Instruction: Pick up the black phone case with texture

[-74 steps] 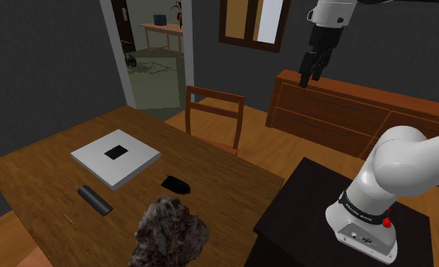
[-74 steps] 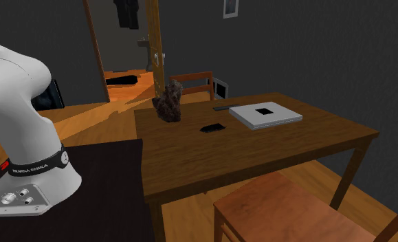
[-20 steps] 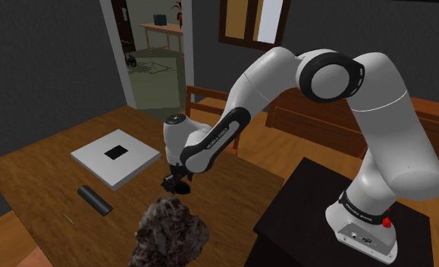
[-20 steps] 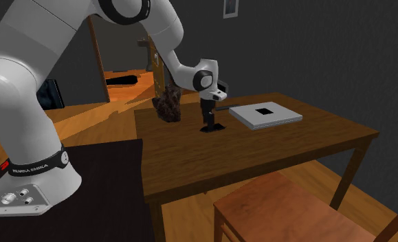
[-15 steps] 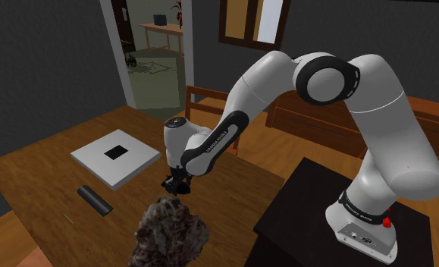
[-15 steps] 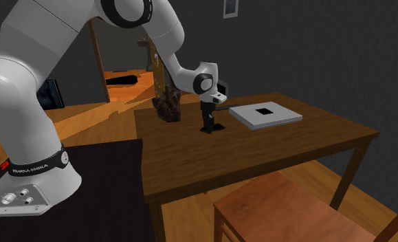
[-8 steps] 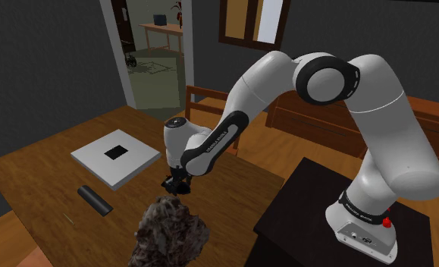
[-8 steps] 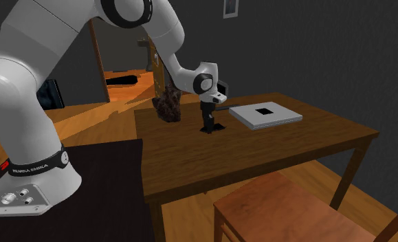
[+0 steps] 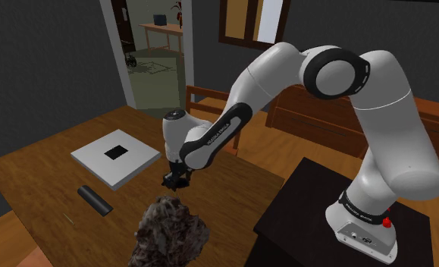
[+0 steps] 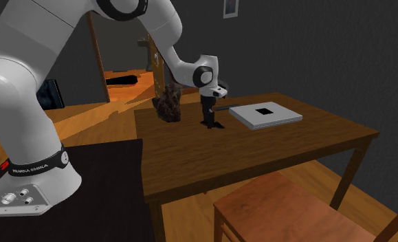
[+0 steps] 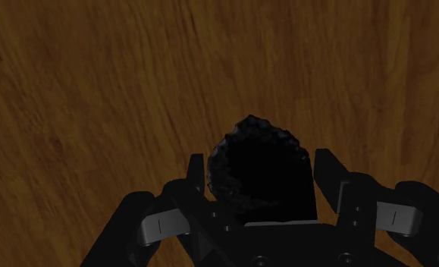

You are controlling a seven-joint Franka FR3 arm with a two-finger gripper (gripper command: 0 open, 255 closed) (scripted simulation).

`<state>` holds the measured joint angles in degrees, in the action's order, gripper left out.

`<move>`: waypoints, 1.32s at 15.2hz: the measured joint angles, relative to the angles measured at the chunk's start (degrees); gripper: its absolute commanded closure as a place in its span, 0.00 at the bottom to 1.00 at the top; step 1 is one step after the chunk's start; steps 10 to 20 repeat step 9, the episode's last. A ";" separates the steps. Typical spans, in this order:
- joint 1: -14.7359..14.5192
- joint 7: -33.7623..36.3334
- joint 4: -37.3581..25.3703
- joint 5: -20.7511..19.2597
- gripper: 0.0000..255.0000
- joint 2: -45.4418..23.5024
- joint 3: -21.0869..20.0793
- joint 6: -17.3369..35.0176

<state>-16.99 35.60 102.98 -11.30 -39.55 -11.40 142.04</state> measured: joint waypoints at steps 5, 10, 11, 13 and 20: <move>0.53 -0.48 0.52 0.72 1.00 3.05 -0.66 -2.51; 0.89 -0.83 0.88 1.26 1.00 5.19 -1.11 -4.27; 0.89 -0.83 0.88 1.26 1.00 5.19 -1.11 -4.27; 0.89 -0.83 0.88 1.26 1.00 5.19 -1.11 -4.27; 0.89 -0.83 0.88 1.26 1.00 5.19 -1.11 -4.27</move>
